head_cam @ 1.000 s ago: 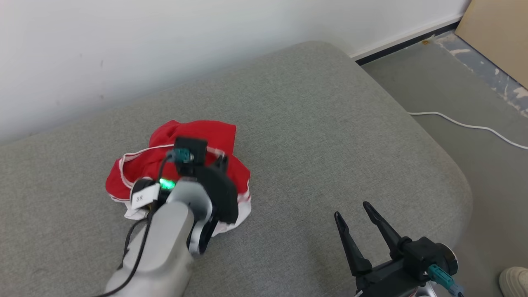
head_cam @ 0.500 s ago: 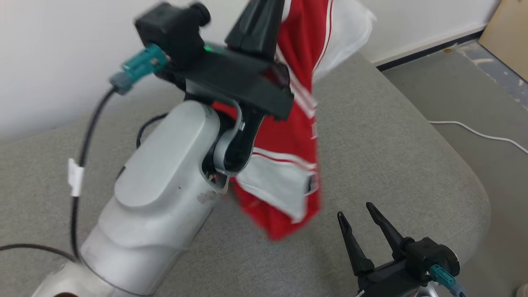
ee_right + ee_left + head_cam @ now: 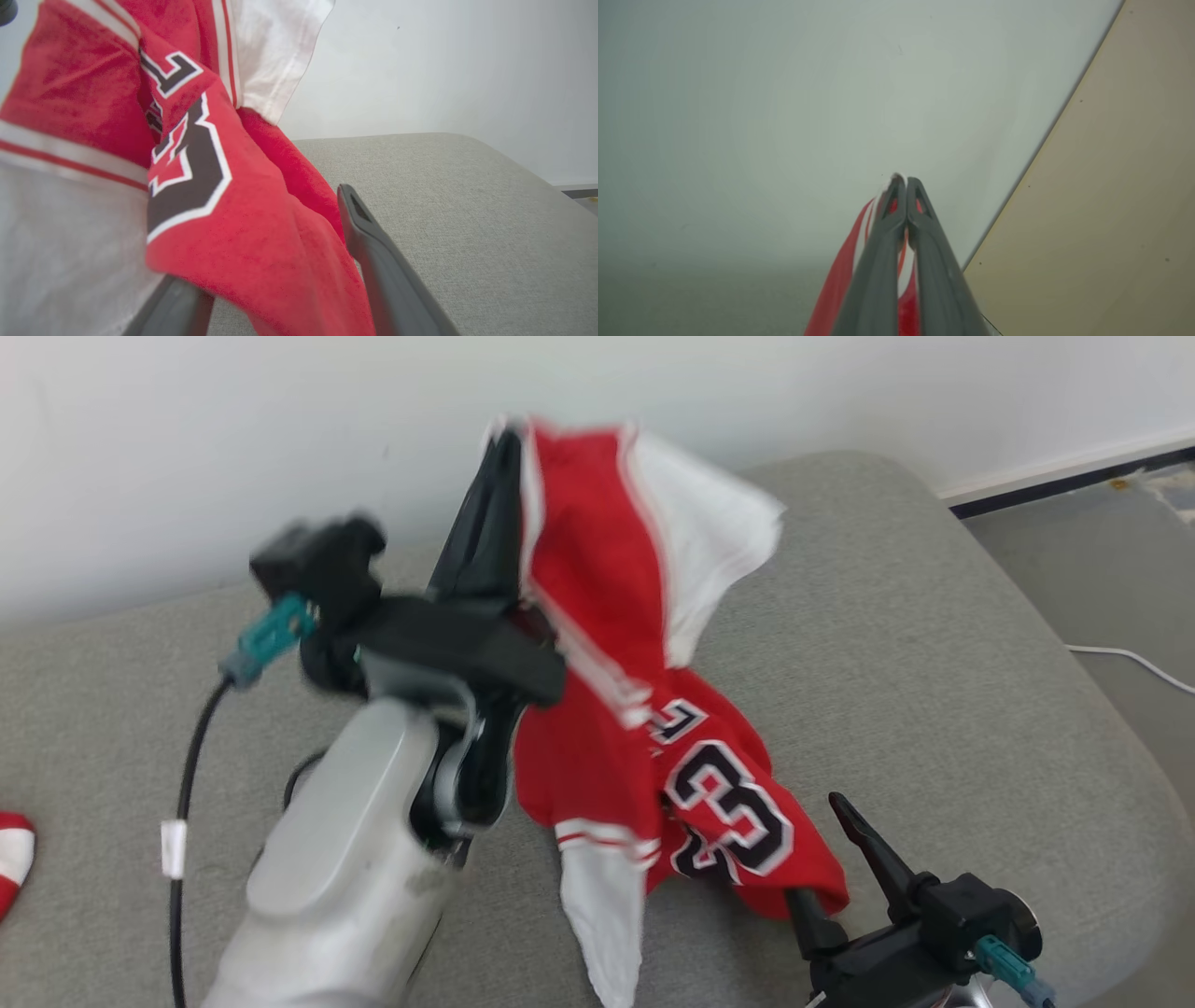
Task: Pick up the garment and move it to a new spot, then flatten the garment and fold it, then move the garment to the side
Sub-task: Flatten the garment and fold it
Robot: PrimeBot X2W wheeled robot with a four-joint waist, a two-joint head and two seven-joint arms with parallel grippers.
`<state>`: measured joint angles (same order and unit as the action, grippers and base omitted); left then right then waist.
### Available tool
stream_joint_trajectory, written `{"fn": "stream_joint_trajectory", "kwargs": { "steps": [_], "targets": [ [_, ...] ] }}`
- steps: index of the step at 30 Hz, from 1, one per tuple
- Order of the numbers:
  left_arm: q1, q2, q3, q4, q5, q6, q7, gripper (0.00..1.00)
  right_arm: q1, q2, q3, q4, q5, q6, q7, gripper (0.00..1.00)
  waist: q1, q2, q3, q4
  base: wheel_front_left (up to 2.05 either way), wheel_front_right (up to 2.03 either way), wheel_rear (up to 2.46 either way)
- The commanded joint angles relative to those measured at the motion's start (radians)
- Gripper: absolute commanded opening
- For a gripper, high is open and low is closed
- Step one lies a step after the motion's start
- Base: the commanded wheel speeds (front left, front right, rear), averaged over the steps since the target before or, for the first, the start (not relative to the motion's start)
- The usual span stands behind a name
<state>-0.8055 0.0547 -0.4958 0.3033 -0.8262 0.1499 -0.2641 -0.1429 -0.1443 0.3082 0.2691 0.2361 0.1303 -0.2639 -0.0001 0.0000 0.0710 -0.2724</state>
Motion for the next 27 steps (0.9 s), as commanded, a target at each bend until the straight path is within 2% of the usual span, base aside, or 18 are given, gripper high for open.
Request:
{"fn": "stream_joint_trajectory", "kwargs": {
  "steps": [1,6,12,21,24,25,26,27],
  "targets": [
    [0.049,0.011,0.022,0.026,0.018,0.012,0.000,0.00,-0.003,0.000,-0.006,-0.006,-0.003,0.001,-0.001,1.00,0.0001,0.0000,0.018,0.030,0.00,0.00,0.00],
    [0.205,0.044,0.171,0.105,0.079,0.034,0.000,0.00,-0.008,0.001,-0.011,-0.009,-0.007,0.001,-0.001,1.00,0.0001,0.0000,0.034,0.063,0.00,0.00,0.00],
    [0.265,0.082,0.322,0.197,0.153,0.023,0.000,0.00,-0.009,-0.002,-0.001,-0.003,-0.004,0.001,-0.001,1.00,0.0001,0.0000,0.035,0.083,0.00,0.00,0.00],
    [0.166,0.159,0.394,0.336,0.298,-0.005,-0.001,0.00,-0.036,-0.014,0.045,0.000,0.010,0.001,-0.001,1.00,0.0001,0.0000,0.045,0.037,0.00,0.00,0.00],
    [0.134,0.180,0.401,0.385,0.331,0.002,-0.001,0.00,-0.038,-0.017,0.054,0.001,0.013,0.001,-0.001,1.00,0.0001,0.0000,0.054,0.016,0.00,0.00,0.00],
    [0.129,0.183,0.399,0.400,0.342,0.011,0.000,0.44,-0.038,-0.019,0.053,0.001,0.015,0.001,-0.001,1.00,0.0001,0.0000,0.058,0.011,0.00,0.00,0.00],
    [0.125,0.184,0.405,0.408,0.348,0.016,0.000,1.00,-0.039,-0.020,0.053,0.000,0.016,0.001,-0.001,1.00,0.0001,0.0000,0.061,0.007,0.00,0.00,0.00],
    [0.123,0.181,0.412,0.408,0.353,0.018,0.000,1.00,-0.038,-0.021,0.051,-0.002,0.018,0.001,-0.001,1.00,0.0001,0.0000,0.063,0.006,0.00,0.00,0.00]
  ]
}}
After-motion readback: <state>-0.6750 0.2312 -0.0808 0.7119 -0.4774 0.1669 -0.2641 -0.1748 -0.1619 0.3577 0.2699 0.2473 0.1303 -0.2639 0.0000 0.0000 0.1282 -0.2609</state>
